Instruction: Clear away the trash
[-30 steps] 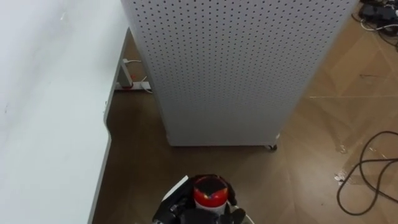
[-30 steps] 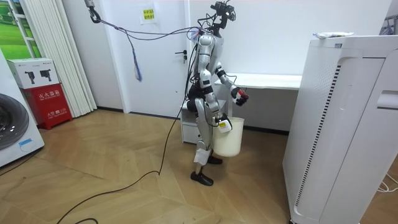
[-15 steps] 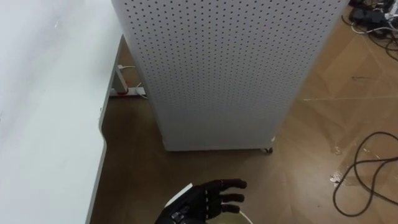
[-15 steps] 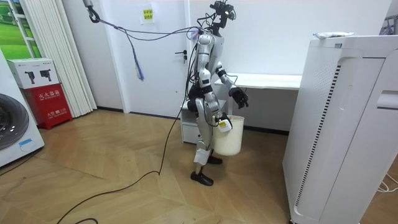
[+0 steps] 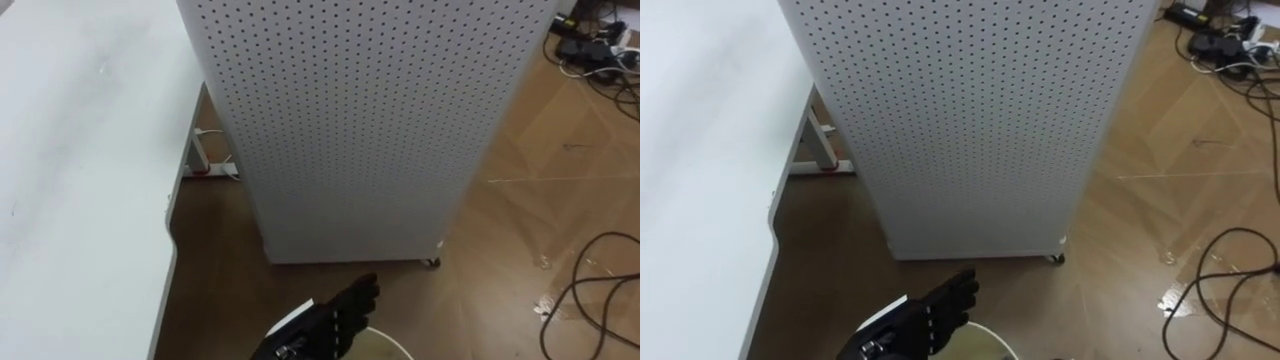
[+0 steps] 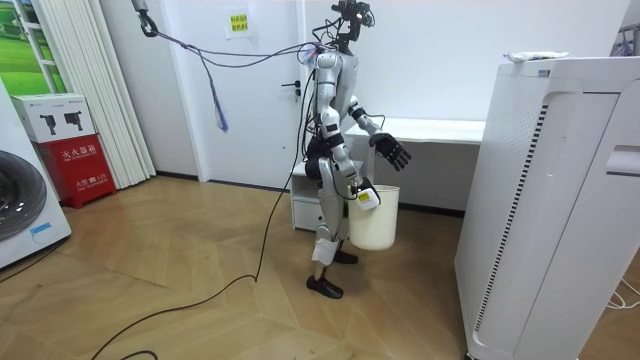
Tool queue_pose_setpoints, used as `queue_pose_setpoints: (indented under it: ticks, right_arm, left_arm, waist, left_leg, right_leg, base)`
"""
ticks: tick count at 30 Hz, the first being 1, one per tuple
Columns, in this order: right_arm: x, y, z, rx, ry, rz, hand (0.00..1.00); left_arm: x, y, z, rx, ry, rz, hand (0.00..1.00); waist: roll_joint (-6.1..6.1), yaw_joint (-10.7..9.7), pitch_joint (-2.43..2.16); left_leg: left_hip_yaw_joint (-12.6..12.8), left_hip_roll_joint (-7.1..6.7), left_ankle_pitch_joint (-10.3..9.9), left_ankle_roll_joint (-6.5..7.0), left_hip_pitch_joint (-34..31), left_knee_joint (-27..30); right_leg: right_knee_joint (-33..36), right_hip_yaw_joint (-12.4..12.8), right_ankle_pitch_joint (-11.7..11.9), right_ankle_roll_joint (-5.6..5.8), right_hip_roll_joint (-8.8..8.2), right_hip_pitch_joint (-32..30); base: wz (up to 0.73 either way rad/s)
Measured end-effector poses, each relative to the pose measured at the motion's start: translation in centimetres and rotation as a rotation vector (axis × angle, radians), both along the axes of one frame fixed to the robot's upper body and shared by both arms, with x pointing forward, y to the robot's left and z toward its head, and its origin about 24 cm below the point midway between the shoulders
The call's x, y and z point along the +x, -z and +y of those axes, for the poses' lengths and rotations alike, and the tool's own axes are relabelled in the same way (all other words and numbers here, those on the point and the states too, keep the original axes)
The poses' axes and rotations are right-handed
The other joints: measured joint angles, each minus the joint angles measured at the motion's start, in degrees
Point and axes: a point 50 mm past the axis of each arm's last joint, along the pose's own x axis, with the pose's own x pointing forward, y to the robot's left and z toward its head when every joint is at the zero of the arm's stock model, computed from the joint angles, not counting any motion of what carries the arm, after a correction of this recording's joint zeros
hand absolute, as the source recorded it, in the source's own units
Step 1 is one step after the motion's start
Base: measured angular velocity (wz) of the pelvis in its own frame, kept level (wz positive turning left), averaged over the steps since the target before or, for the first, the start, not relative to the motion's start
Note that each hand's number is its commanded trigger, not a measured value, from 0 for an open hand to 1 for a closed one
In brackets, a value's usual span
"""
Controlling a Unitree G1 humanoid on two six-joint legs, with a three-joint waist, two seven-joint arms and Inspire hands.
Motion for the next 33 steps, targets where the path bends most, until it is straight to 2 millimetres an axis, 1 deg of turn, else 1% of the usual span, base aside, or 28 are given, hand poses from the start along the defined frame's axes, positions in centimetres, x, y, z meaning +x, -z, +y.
queue_pose_setpoints:
  ticks: [3,5,8,9,12,13,14,16,18,20,21,22,24,25,26,27,28,29,30,32,33]
  right_arm:
    - [-0.5,0.0,-0.6,-0.008,0.006,-0.002,1.00]
    - [-0.6,-0.2,-0.8,0.001,0.015,-0.020,1.00]
    - [-0.8,-0.5,-1.2,0.011,0.041,-0.046,1.00]
    - [-0.8,-0.5,-1.2,0.010,0.041,-0.049,1.00]
    - [-1.0,-0.8,-1.4,0.005,0.045,-0.069,1.00]
    - [-1.2,-0.9,-1.4,0.002,0.048,-0.080,1.00]
    - [-1.3,-0.9,-1.3,0.000,0.055,-0.089,1.00]
    - [-1.6,-0.8,-1.2,0.002,0.073,-0.095,1.00]
    - [-2.3,-0.4,-1.1,0.006,0.096,-0.084,1.00]
    - [-2.9,-0.1,-0.9,0.011,0.112,-0.068,1.00]
    - [-3.1,0.0,-0.9,0.013,0.112,-0.065,1.00]
    - [-3.4,0.1,-0.8,0.015,0.113,-0.058,1.00]
    - [-3.9,0.4,-0.5,0.022,0.114,-0.048,1.00]
    - [-4.3,0.6,-0.5,0.023,0.116,-0.038,1.00]
    - [-4.7,0.8,-0.4,0.025,0.119,-0.027,1.00]
    - [-4.8,0.8,-0.3,0.027,0.120,-0.024,1.00]
    - [-5.0,1.0,-0.2,0.034,0.125,-0.019,1.00]
    - [-5.1,1.0,-0.1,0.034,0.126,-0.016,1.00]
    - [-5.1,1.0,-0.2,0.031,0.128,-0.013,1.00]
    - [-5.7,1.3,-0.3,0.025,0.135,0.005,1.00]
    - [-6.0,1.4,-0.4,0.024,0.139,0.011,1.00]
  left_arm:
    - [0.3,-1.3,-0.3,-0.033,0.026,-0.053,0.00]
    - [0.4,-2.2,-0.3,-0.044,0.036,-0.092,0.00]
    - [0.4,-4.2,-0.7,-0.084,0.056,-0.171,0.00]
    - [0.5,-4.4,-0.7,-0.088,0.056,-0.180,0.00]
    - [0.5,-5.5,-0.6,-0.103,0.053,-0.223,0.00]
    - [0.6,-6.2,-0.5,-0.113,0.046,-0.252,0.00]
    - [0.7,-7.0,-0.5,-0.116,0.040,-0.288,0.00]
    - [0.9,-8.0,-0.3,-0.126,0.024,-0.335,0.00]
    - [1.1,-8.7,0.1,-0.112,-0.010,-0.374,0.00]
    - [1.3,-9.4,1.1,-0.081,-0.089,-0.425,0.00]
    - [1.3,-9.5,1.4,-0.071,-0.114,-0.432,0.00]
    - [1.2,-9.5,1.9,-0.048,-0.155,-0.448,0.00]
    - [1.3,-9.8,2.3,0.005,-0.200,-0.482,0.00]
    - [1.3,-10.1,2.4,0.050,-0.230,-0.521,0.00]
    - [1.3,-10.5,2.5,0.091,-0.261,-0.561,0.00]
    - [1.3,-10.7,2.7,0.109,-0.281,-0.581,0.00]
    - [1.3,-11.2,3.1,0.135,-0.325,-0.620,0.00]
    - [1.4,-11.8,3.4,0.151,-0.368,-0.660,0.00]
    - [1.4,-12.2,3.5,0.161,-0.388,-0.686,0.00]
    - [1.1,-14.0,4.1,0.186,-0.461,-0.800,0.00]
    - [1.0,-14.3,4.2,0.189,-0.478,-0.823,0.00]
  waist:
    - [0.37,0.06,-0.25]
    - [0.45,-0.08,-0.32]
    - [0.57,-0.06,-0.46]
    - [0.57,-0.06,-0.46]
    - [0.58,-0.43,-0.52]
    - [0.54,-0.44,-0.54]
    - [0.53,-0.85,-0.77]
    - [0.59,-1.11,-0.88]
    - [0.39,-1.28,-0.99]
    - [0.02,-1.21,-1.12]
    - [-0.07,-1.21,-1.15]
    - [-0.34,-0.85,-1.27]
    - [-1.08,-0.61,-1.32]
    - [-1.62,-0.38,-1.49]
    - [-1.99,0.19,-1.68]
    - [-2.08,0.41,-1.69]
    - [-2.19,0.30,-1.70]
    - [-2.27,0.33,-1.67]
    - [-2.27,0.41,-1.73]
    - [-2.20,0.75,-1.78]
    - [-2.13,0.85,-1.74]
  left_leg:
    - [0.00,-0.21,-0.11,0.05,2.11,-0.78]
    - [-0.01,-0.28,-0.20,0.04,2.88,-1.00]
    - [0.26,-0.48,-0.27,-0.01,5.40,-2.14]
    - [0.40,-0.50,-0.29,-0.03,5.92,-2.36]
    - [0.48,-0.64,-0.38,-0.18,8.17,-3.18]
    - [0.46,-0.73,-0.38,-0.19,8.79,-3.48]
    - [0.39,-0.89,-0.41,-0.24,8.95,-3.48]
    - [0.34,-1.26,-0.51,-0.31,9.54,-3.61]
    - [0.72,-1.33,-0.57,-0.38,10.98,-4.28]
    - [2.02,-1.16,-1.22,-0.52,12.60,-4.33]
    - [2.56,-1.06,-1.40,-0.54,13.01,-4.32]
    - [3.44,-0.88,-1.70,-0.58,13.62,-4.32]
    - [4.54,-0.65,-2.01,-0.62,14.38,-4.31]
    - [5.41,-0.41,-2.26,-0.63,14.82,-4.28]
    - [6.47,-0.05,-2.70,-0.81,15.49,-4.18]
    - [6.72,0.14,-2.92,-0.91,15.92,-4.10]
    - [6.87,0.81,-3.35,-1.05,16.56,-4.04]
    - [7.26,0.79,-3.59,-1.17,17.27,-4.06]
    - [7.51,0.83,-3.68,-1.23,17.46,-4.09]
    - [8.09,1.00,-3.67,-1.35,18.11,-4.40]
    - [8.14,1.02,-3.67,-1.41,18.42,-4.58]
  right_leg:
    - [-0.98,0.20,0.09,0.25,0.02,2.19]
    - [-1.22,0.15,0.07,0.28,-0.01,3.03]
    - [-1.95,0.37,0.11,0.38,-0.03,5.19]
    - [-1.98,0.44,0.10,0.40,-0.04,5.68]
    - [-2.23,0.55,-0.32,0.54,-0.09,7.64]
    - [-2.27,0.61,-0.50,0.57,-0.10,8.02]
    - [-2.58,0.51,-0.67,0.62,-0.16,8.34]
    - [-2.62,0.57,-0.69,0.63,-0.15,8.92]
    - [-2.49,0.84,-0.71,0.66,-0.14,9.55]
    - [-1.77,0.95,-1.02,0.58,-0.18,10.04]
    - [-1.66,0.82,-1.04,0.55,-0.19,10.15]
    - [-1.49,0.56,-1.03,0.54,-0.22,10.17]
    - [-0.78,0.39,-1.02,0.48,-0.22,10.03]
    - [-0.80,0.24,-0.96,0.40,-0.21,10.06]
    - [-0.80,-1.03,-0.77,0.17,-0.29,10.24]
    - [-0.80,-1.99,-0.62,0.07,-0.36,10.69]
    - [-0.98,-3.12,-0.53,0.02,-0.42,11.44]
    - [-1.48,-3.70,-0.51,-0.03,-0.39,12.00]
    - [-1.76,-3.70,-0.47,-0.09,-0.31,12.16]
    - [-2.61,-3.66,-0.29,-0.20,-0.08,12.58]
    - [-2.93,-3.65,-0.22,-0.20,0.00,12.87]
  base:
    - [0.00]
    - [0.00]
    - [-0.04]
    - [-0.09]
    - [0.00]
    - [0.05]
    - [0.07]
    - [-0.03]
    - [-0.14]
    - [-0.31]
    - [-0.43]
    - [-0.42]
    - [-0.37]
    - [-0.42]
    - [-0.44]
    - [-0.34]
    - [-0.21]
    - [-0.16]
    - [-0.23]
    - [-0.13]
    - [-0.05]
